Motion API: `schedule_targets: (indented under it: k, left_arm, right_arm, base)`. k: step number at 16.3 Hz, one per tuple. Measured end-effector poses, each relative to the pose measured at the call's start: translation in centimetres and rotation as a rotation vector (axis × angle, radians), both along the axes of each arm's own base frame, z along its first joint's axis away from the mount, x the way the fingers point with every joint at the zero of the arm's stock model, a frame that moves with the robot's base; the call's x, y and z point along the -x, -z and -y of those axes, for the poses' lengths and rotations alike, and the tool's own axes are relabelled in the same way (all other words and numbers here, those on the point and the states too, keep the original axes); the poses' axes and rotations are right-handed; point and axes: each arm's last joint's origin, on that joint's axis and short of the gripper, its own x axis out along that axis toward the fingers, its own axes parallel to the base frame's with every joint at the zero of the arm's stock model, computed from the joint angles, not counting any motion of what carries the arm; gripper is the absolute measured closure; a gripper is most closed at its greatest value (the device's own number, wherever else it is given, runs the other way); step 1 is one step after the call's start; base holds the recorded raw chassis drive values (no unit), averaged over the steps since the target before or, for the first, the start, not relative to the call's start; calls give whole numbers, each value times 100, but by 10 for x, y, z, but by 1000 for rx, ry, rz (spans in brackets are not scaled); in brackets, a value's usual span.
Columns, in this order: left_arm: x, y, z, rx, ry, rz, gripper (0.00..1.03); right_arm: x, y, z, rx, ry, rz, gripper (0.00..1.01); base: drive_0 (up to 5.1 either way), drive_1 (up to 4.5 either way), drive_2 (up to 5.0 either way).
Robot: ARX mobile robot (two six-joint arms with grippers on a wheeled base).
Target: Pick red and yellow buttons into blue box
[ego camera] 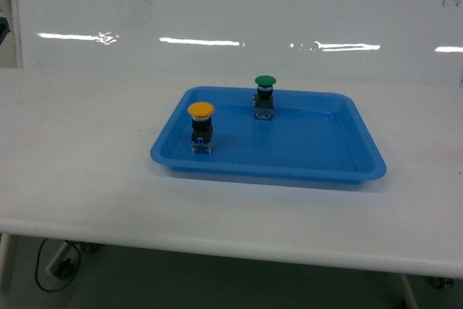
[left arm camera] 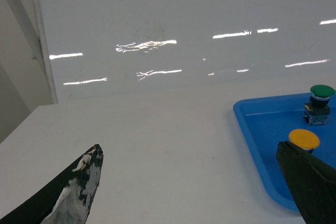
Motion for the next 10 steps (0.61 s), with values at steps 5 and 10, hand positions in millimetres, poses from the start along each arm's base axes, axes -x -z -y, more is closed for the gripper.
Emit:
schedule_targets:
  k: [5, 10]
  left_arm:
    - [0, 0, 0, 0, 0, 0, 5]
    - [0, 0, 0, -1, -2, -5, 5]
  right_arm:
    - [14, 2, 3, -31, 20, -12, 73]
    - [50, -7, 14, -83, 50, 21, 73]
  base:
    - [0, 0, 0]
    - [0, 0, 0]
